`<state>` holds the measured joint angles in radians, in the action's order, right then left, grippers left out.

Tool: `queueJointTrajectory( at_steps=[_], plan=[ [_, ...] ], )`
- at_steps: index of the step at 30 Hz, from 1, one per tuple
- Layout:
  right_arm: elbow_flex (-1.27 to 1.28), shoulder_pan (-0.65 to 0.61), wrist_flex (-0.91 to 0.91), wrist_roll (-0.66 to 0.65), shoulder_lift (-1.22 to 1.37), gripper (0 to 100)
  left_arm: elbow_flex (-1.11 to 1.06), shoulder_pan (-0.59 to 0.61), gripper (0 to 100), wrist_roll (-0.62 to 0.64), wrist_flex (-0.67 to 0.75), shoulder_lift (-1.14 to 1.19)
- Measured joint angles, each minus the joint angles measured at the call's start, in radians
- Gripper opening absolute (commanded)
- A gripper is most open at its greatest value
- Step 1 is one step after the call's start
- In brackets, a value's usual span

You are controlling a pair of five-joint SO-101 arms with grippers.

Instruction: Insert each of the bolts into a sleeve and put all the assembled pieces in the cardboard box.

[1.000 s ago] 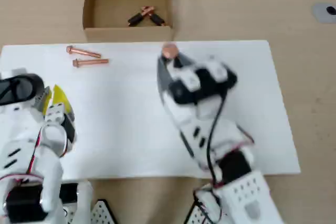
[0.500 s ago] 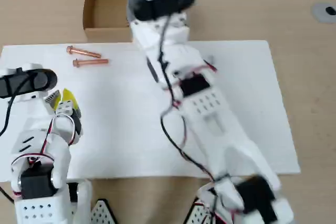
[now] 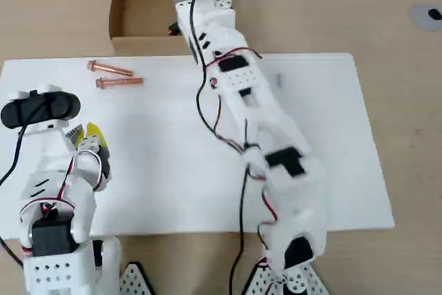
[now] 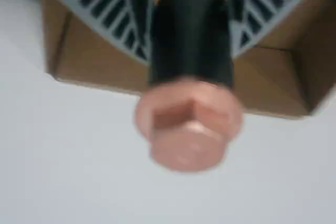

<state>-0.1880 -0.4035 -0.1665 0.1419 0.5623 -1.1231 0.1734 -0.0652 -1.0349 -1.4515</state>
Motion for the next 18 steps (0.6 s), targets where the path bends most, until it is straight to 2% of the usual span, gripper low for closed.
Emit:
queueJointTrajectory(
  at_steps=[4,18],
  plan=[
    [-0.226,0.011,0.021,0.0,0.203,0.9,-0.009,0.0,6,0.0,0.002,0.003],
    [-0.957,0.023,0.338,0.0,0.772,1.2,-0.049,0.0,6,0.0,0.003,0.003]
  ],
)
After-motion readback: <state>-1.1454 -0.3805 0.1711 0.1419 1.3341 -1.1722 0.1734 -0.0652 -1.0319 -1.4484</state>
